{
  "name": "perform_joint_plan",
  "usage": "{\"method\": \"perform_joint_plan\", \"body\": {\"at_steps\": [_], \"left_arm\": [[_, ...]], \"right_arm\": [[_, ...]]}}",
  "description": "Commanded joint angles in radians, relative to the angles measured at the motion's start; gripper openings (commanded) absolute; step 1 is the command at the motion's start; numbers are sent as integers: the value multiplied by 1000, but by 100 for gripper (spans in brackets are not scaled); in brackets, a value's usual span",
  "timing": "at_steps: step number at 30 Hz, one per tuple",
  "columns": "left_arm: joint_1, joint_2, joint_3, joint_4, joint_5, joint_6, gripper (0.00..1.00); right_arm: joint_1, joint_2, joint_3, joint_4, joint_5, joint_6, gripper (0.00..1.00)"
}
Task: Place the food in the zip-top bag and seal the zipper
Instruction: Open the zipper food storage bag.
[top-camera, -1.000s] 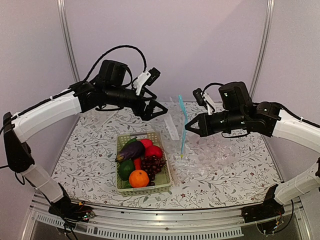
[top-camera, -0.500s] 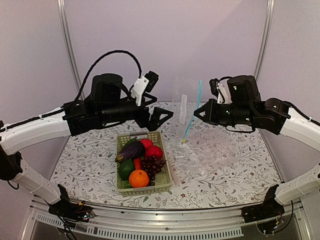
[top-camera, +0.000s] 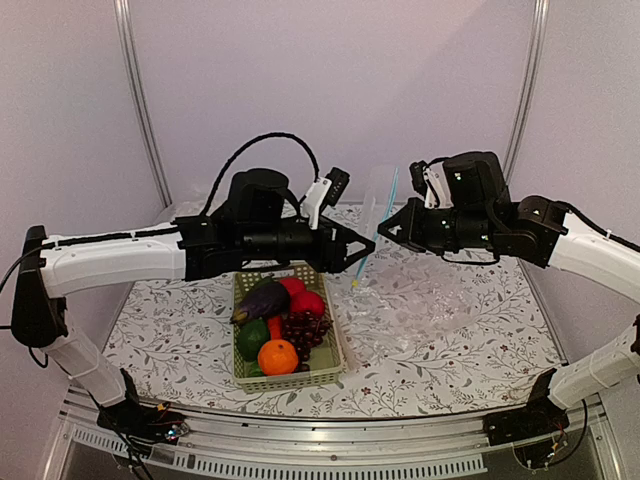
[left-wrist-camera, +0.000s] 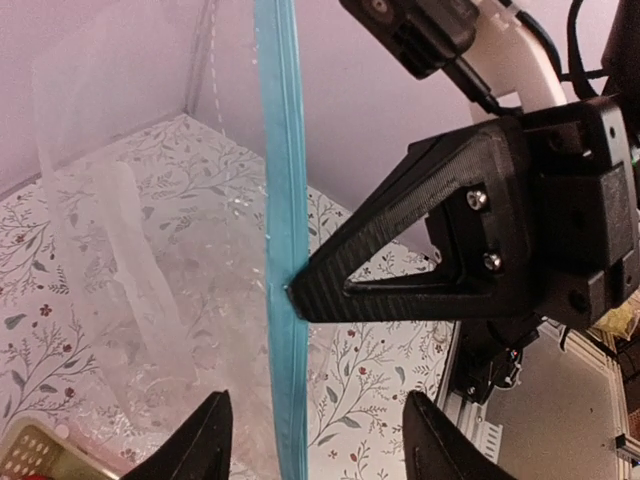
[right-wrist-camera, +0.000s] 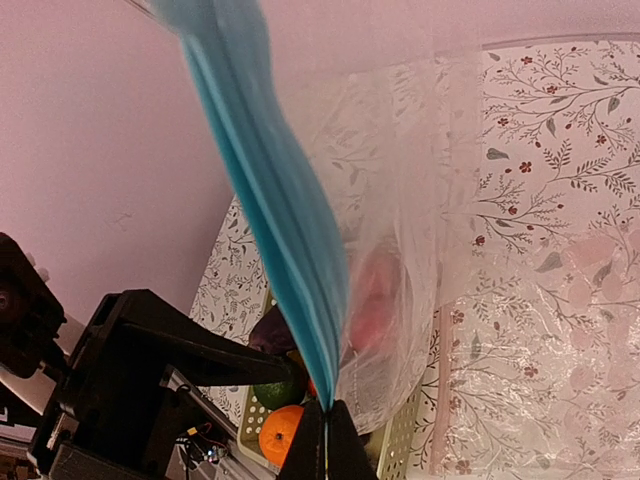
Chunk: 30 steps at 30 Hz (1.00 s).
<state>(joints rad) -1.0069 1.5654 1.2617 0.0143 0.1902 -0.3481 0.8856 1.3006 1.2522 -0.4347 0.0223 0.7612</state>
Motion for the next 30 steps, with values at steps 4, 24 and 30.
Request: {"method": "perform_joint_plan", "body": {"at_steps": [4, 24, 30], "left_arm": [[-2, 43, 50, -84, 44, -13, 43], [-1, 66, 65, -137, 10, 12, 18], [0, 58, 55, -123, 18, 10, 18]], "right_arm": [[7, 7, 15, 13, -11, 1, 0], [6, 9, 17, 9, -45, -12, 0], [7, 17, 19, 13, -52, -14, 0]]}}
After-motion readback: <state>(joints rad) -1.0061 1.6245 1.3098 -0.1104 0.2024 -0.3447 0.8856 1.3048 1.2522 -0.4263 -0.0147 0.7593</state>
